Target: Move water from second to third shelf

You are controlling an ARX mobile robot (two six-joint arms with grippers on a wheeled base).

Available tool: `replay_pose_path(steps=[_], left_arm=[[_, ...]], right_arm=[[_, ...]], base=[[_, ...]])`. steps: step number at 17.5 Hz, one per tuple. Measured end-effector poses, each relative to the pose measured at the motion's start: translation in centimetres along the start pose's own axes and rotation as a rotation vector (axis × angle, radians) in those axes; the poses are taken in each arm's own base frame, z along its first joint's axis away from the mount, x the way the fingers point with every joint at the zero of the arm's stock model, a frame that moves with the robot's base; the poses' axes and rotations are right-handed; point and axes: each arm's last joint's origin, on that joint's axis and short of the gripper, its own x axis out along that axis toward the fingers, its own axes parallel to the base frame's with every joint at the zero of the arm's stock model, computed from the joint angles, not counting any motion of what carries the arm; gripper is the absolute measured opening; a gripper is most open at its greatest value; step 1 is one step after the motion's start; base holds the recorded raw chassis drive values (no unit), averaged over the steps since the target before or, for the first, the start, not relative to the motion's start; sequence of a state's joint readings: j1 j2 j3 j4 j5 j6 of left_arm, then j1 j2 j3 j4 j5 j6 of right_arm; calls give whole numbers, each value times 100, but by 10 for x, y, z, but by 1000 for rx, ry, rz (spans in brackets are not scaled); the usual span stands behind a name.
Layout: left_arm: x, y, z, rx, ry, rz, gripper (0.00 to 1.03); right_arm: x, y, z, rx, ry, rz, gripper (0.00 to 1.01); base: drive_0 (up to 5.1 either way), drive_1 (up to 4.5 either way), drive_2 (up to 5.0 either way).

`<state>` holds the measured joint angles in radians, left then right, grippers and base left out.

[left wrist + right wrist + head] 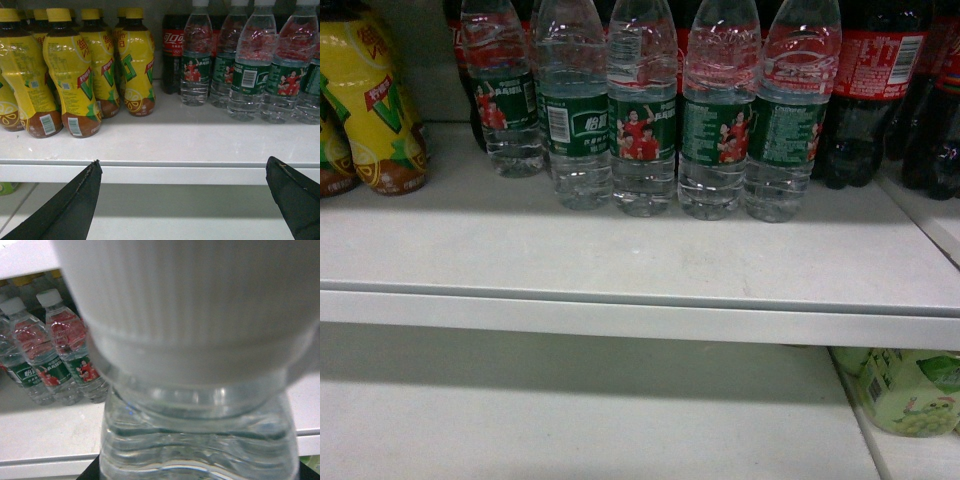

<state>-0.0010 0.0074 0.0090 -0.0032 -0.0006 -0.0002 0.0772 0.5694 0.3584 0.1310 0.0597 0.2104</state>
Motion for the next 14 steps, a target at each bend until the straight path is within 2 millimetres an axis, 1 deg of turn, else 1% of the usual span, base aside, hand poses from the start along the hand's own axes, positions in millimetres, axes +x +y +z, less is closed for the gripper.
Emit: replay_pose_path(steps=[14], left_arm=[[0, 0, 0, 0, 3, 0, 98]], right_arm=[[0, 0, -1, 0, 7, -2, 43]], base=[[0, 0, 0]])
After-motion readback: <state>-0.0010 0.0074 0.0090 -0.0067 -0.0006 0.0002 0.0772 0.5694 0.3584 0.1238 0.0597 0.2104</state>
